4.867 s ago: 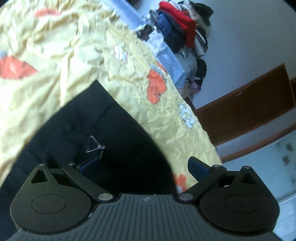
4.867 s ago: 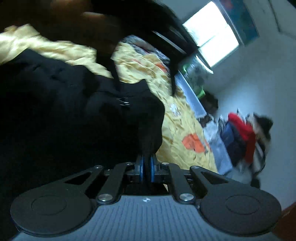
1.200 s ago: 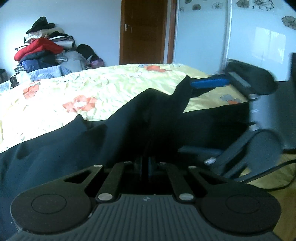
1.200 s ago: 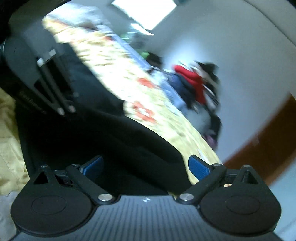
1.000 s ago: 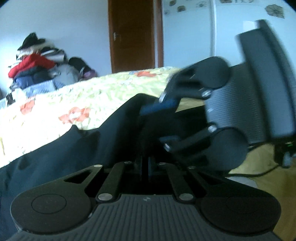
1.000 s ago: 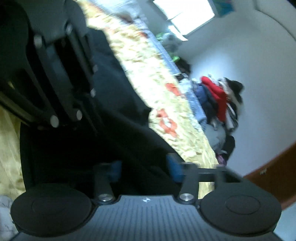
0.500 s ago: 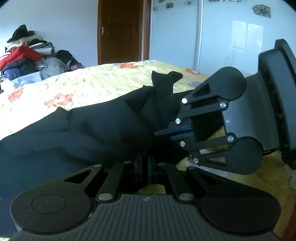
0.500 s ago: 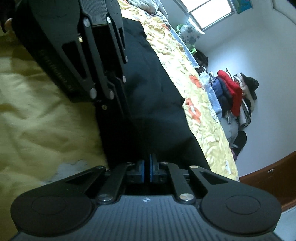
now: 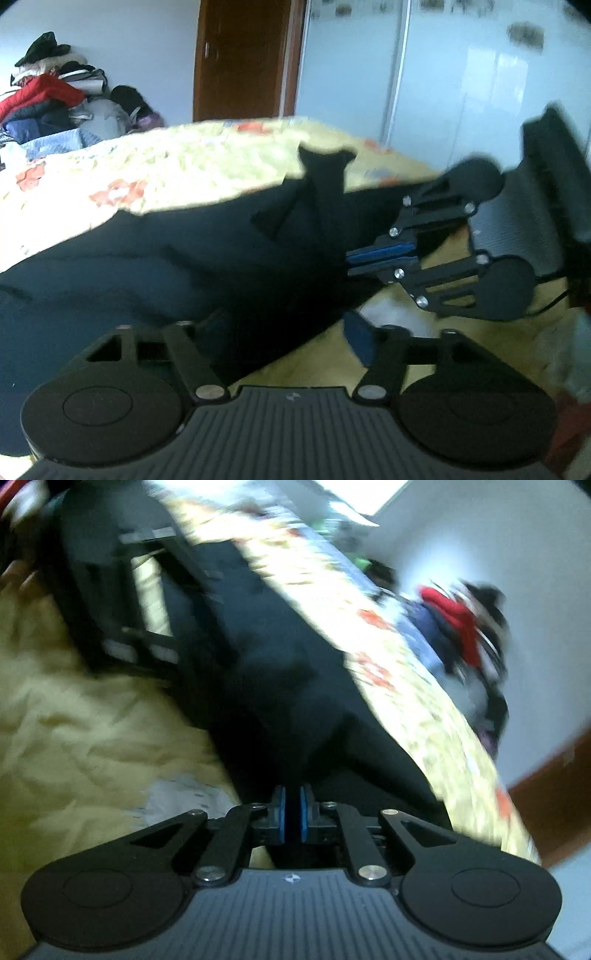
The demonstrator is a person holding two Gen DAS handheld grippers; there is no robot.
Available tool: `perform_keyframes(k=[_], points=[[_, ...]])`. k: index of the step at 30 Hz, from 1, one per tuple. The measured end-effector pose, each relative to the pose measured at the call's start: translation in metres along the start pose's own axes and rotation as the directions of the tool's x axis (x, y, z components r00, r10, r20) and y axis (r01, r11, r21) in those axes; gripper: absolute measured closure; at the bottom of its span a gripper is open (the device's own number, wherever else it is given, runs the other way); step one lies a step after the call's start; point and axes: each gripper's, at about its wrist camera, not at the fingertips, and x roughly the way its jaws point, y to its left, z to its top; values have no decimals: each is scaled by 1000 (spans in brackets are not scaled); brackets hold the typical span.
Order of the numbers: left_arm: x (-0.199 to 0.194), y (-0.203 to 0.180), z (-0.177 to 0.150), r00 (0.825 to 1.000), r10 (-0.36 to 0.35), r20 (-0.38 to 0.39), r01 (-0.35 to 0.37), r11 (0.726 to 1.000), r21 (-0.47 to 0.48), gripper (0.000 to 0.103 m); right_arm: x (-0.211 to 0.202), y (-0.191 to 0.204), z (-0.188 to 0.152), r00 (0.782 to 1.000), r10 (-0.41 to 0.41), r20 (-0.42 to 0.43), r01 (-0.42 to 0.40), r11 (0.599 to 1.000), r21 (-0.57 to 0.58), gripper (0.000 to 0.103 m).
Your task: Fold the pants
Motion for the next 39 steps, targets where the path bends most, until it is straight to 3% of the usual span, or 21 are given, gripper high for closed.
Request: perform_keyframes(k=[2, 4, 6, 8, 10, 12, 14, 18, 19, 20, 22, 26, 31, 36, 37, 39], points=[[-5, 3, 10, 999, -39, 37, 40, 999, -27, 30, -4, -24, -13, 999, -37, -3, 37, 987, 159, 95], [-2, 6, 19, 997, -35, 76, 39, 998, -55, 26, -2, -45, -28, 997, -57, -42, 67, 949, 309, 95], [12, 7, 27, 995, 55, 77, -51, 997, -64, 25, 4, -65, -46, 996, -31, -82, 66, 876, 478, 95], [32, 5, 30, 979, 200, 42, -198, 979, -42, 25, 6, -78, -60, 995, 27, -92, 34, 801, 598, 95], [51, 6, 26, 953, 302, 21, -302, 953, -6, 25, 2, -86, -67, 997, 14, -79, 39, 769, 638, 95], [64, 8, 20, 939, 344, -15, -343, 939, 9, 25, 0, -98, -66, 995, -35, -96, 90, 749, 656, 95], [72, 10, 11, 943, 329, -50, -329, 944, -3, 25, 2, -116, -59, 990, -97, -102, 141, 727, 672, 94], [74, 0, 1, 948, 317, -13, -317, 948, 0, 14, 39, -183, -46, 974, -199, -106, 212, 651, 729, 89], [75, -2, -1, 947, 321, 0, -321, 947, 8, 12, 50, -200, -45, 972, -205, -116, 221, 622, 751, 74], [76, -2, -2, 945, 328, -5, -328, 945, 13, 10, 63, -215, -45, 969, -205, -136, 233, 591, 772, 52], [79, 1, -2, 945, 327, -13, -327, 945, -3, 4, 87, -243, -47, 965, -203, -166, 250, 529, 811, 32], [76, 14, -3, 959, 282, -35, -284, 955, -81, 0, 132, -286, -50, 943, -224, -244, 322, 447, 834, 33], [74, 10, -4, 959, 283, -36, -285, 956, -76, 0, 169, -311, -73, 928, -183, -325, 370, 355, 858, 33], [74, 12, -4, 961, 276, -34, -278, 957, -84, 0, 196, -313, -75, 884, -178, -432, 467, 385, 796, 39], [74, 12, -4, 961, 274, -34, -276, 957, -85, 0, 199, -313, -75, 879, -175, -443, 475, 397, 785, 45], [74, 12, -4, 962, 271, -32, -272, 958, -88, 0, 202, -312, -73, 872, -194, -449, 487, 438, 755, 71]])
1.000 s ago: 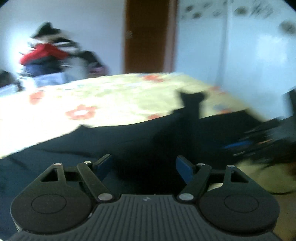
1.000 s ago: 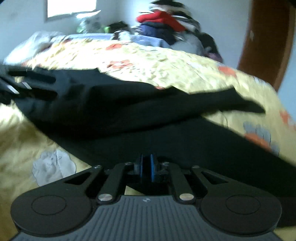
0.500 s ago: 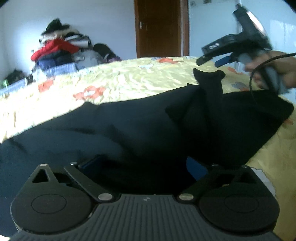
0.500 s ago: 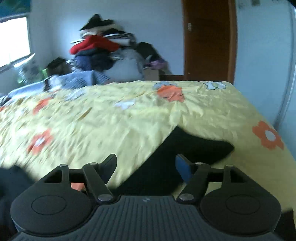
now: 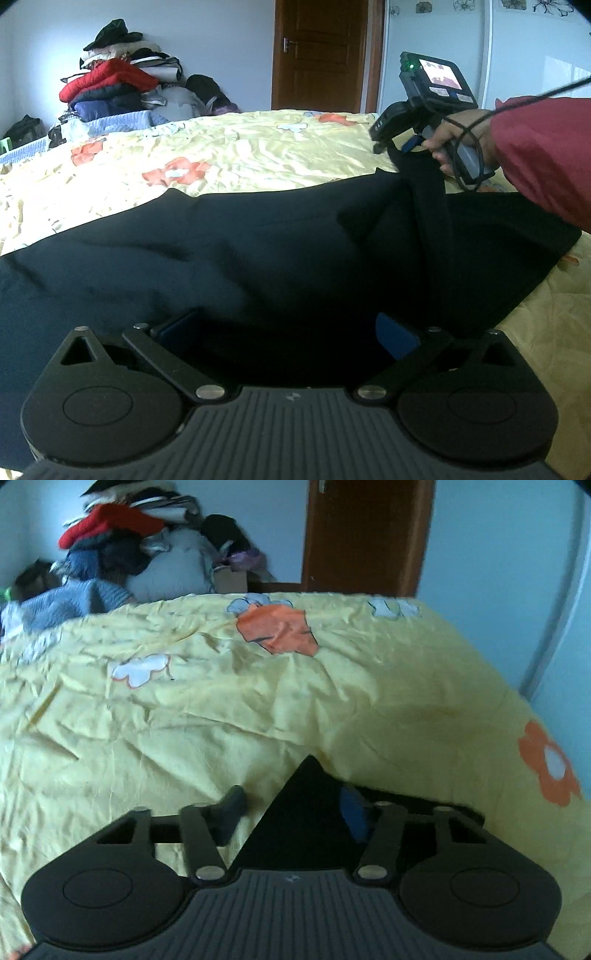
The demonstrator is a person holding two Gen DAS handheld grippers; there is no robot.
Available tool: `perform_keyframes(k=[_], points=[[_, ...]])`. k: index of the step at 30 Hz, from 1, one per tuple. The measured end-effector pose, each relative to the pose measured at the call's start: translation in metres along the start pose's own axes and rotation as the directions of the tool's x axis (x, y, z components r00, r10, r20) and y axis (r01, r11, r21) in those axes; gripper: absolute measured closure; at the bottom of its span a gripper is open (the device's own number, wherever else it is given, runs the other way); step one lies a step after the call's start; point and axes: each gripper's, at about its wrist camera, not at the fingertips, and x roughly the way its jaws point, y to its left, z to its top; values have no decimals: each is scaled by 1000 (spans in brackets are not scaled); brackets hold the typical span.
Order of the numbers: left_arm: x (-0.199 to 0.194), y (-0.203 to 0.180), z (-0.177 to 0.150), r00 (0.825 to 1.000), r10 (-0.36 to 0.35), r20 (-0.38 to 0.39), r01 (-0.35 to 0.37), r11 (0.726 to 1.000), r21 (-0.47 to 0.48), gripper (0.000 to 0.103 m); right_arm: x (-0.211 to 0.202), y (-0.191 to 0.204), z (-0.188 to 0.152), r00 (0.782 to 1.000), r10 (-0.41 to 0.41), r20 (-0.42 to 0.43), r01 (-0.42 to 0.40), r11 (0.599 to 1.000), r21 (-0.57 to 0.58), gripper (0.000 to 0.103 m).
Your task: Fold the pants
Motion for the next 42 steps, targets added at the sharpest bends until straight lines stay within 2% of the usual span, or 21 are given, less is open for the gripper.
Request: perform_keyframes(k=[1, 2, 3, 5, 10, 15, 20, 26, 29, 34, 38, 42], points=[[0, 0, 0, 1000, -3, 1, 3, 1000, -3, 0, -2, -1, 0, 1000, -3, 6, 3, 1000, -9, 87], [0, 1, 0, 1000, -5, 2, 5, 1000, -5, 0, -4, -4, 1, 1000, 7, 12, -7, 1000, 3, 94], [0, 1, 0, 1000, -7, 2, 7, 1000, -7, 0, -7, -8, 2, 1000, 12, 20, -12, 1000, 14, 98], [0, 2, 1, 1000, -10, 4, 10, 1000, -11, 0, -18, -18, 0, 998, 20, 56, -22, 999, 42, 98], [-1, 2, 0, 1000, -10, 4, 10, 1000, -12, 0, -62, -66, -15, 977, 115, 179, -153, 965, 215, 98], [-1, 2, 0, 1000, -10, 4, 10, 1000, -11, 0, -116, -127, -53, 947, 152, 285, -254, 894, 370, 98], [-2, 2, 1, 1000, -7, 3, 7, 1000, -8, 0, -166, -185, -109, 930, 111, 350, -286, 816, 502, 98], [-2, 1, 1, 1000, -4, 1, 4, 1000, -3, 0, -197, -229, -163, 941, 46, 334, -247, 769, 590, 98], [-2, 1, 1, 1000, -4, 1, 4, 1000, -2, 0, -190, -238, -181, 957, 43, 288, -221, 754, 619, 98], [-2, 0, 0, 1000, 0, 0, 0, 1000, 2, 0, -169, -239, -199, 969, 67, 239, -212, 724, 657, 97], [-2, 0, 0, 1000, 1, -1, -1, 1000, 3, 0, -153, -246, -207, 969, 111, 220, -237, 660, 713, 96], [-2, 0, 0, 1000, 1, -1, -1, 1000, 4, 0, -142, -246, -208, 969, 129, 211, -244, 644, 725, 96]])
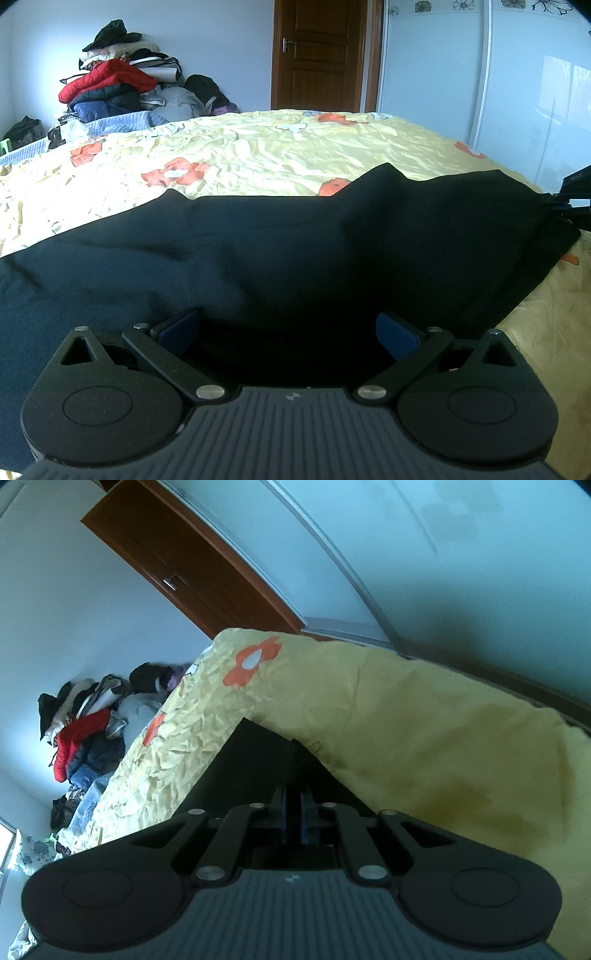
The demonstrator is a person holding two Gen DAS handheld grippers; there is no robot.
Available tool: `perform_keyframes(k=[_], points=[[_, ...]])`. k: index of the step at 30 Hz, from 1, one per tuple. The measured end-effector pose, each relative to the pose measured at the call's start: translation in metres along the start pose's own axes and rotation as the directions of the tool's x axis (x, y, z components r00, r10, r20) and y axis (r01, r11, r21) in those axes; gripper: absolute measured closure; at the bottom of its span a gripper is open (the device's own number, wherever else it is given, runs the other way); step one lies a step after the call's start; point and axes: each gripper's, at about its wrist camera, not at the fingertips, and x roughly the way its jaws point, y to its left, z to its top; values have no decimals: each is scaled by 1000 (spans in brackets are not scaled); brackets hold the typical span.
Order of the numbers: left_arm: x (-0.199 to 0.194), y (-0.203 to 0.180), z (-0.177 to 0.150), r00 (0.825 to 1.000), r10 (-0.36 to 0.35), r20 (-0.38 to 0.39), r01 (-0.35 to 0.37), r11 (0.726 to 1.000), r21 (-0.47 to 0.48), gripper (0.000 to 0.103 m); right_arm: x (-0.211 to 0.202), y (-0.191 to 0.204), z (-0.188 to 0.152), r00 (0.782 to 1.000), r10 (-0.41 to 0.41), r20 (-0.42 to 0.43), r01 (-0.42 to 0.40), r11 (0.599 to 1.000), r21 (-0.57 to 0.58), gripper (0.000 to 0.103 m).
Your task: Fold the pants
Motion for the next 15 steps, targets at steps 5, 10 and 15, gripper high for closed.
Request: perform_keyframes(k=[5, 10, 15], points=[[0, 0, 0, 1000, 0, 0, 0, 1000, 0, 0, 10, 0, 1, 999, 34, 23, -34, 999, -3, 96], [0, 0, 0, 1000, 0, 0, 0, 1000, 0, 0, -14, 11, -1, 996, 24, 84, -17, 996, -86, 98], [0, 1, 0, 1000, -5, 2, 5, 1000, -5, 0, -46, -2, -1, 994, -36, 105, 49, 991, -128, 98]])
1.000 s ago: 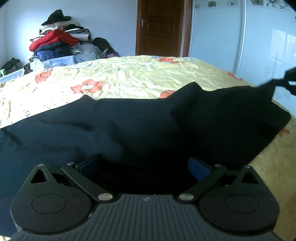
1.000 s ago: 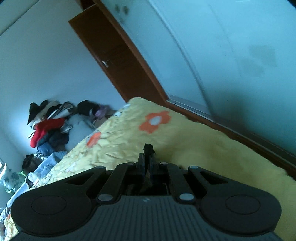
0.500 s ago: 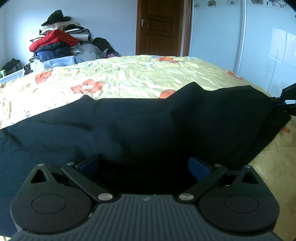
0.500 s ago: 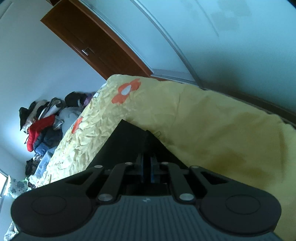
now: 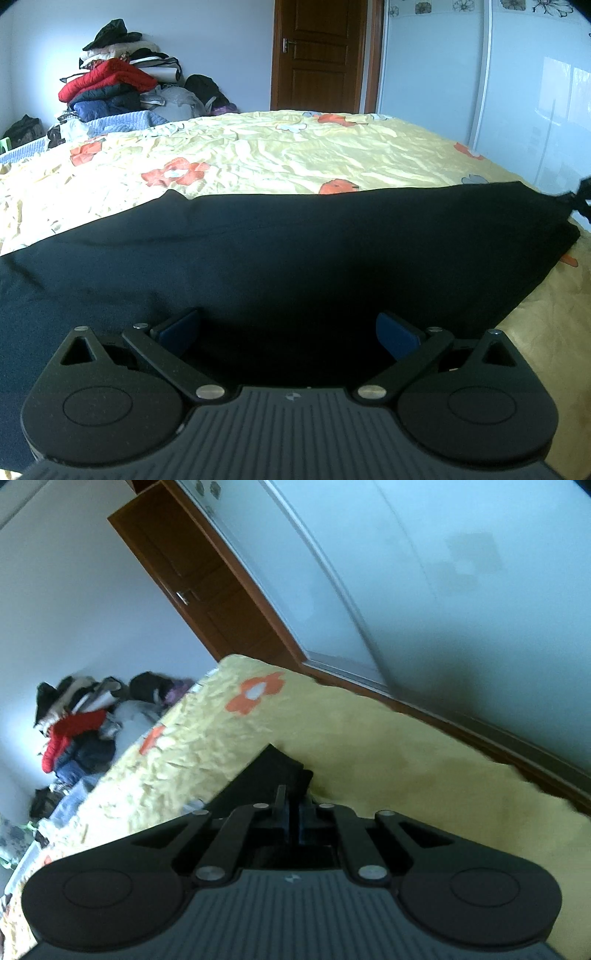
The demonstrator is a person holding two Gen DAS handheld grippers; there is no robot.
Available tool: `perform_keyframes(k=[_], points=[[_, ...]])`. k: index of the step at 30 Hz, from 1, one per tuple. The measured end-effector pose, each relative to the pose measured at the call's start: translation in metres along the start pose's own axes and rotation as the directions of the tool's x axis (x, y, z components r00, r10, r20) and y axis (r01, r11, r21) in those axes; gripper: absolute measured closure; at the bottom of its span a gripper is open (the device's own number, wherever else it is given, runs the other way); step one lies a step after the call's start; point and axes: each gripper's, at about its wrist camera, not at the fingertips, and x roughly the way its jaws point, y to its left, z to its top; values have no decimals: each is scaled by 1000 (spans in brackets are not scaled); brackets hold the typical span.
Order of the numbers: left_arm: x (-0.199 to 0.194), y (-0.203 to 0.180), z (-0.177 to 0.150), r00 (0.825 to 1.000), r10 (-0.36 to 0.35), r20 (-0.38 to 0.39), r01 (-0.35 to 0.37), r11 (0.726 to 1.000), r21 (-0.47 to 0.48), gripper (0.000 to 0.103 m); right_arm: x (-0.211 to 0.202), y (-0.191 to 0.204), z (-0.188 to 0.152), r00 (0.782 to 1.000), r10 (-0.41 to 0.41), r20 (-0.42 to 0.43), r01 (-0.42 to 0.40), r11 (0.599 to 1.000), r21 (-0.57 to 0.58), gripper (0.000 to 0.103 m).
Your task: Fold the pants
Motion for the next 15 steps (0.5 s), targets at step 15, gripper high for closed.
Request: perform_keyframes(k=[15], points=[[-3, 2, -1, 999, -46, 11, 46, 999, 6, 2, -10, -3, -6, 989, -150, 7, 150, 978, -147, 63]])
